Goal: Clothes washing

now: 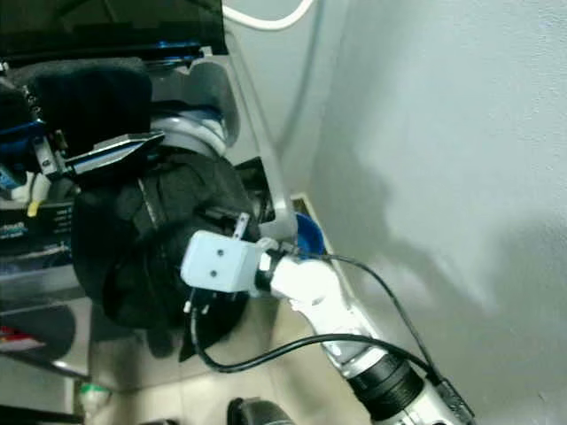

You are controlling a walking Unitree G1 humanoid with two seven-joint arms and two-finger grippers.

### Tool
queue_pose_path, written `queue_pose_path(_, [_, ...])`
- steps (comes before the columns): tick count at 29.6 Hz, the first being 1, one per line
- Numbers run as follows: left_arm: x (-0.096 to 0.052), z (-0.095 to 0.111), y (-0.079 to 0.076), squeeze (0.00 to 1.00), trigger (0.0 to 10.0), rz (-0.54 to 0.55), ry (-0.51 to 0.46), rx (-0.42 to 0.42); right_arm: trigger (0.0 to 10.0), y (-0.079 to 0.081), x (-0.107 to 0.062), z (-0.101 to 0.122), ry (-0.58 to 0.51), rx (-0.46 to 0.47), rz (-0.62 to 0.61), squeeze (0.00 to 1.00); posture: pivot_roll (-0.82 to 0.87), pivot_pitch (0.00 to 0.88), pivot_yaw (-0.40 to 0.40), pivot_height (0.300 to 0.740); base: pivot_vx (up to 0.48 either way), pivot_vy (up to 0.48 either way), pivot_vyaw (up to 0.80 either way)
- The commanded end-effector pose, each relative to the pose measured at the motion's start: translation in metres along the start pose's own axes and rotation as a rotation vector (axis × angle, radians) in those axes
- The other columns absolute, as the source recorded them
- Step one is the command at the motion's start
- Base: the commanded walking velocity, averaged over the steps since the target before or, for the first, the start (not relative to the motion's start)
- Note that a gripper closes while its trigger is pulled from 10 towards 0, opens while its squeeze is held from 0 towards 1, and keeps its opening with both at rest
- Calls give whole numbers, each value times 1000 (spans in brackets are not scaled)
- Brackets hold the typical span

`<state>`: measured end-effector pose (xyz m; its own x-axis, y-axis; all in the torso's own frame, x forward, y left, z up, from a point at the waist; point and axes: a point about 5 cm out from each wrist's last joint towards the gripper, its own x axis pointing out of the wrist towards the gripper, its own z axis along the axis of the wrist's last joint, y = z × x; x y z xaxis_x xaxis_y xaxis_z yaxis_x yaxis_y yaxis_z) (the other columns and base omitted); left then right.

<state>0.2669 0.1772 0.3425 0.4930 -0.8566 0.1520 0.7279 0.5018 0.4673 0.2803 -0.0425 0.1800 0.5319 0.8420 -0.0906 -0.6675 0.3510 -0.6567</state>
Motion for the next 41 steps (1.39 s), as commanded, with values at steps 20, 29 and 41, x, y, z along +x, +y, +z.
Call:
queue_pose_path(20, [1, 3, -5, 0, 10000, 2, -24, 16, 0, -33, -2, 39, -323, 338, -151, 0, 84, 86, 16, 740, 0, 0, 0])
queue_pose_path(29, [1, 3, -5, 0, 10000, 3, -22, 20, 10000, -23, -4, 40, -294, 261, 10, 0, 86, 82, 14, 740, 0, 0, 0])
queue_pose_path(41, [0, 1, -5, 0, 10000, 3, -16, 23, 10000, -19, -19, 42, -253, 173, 131, 1000, 81, 71, 13, 740, 0, 0, 0])
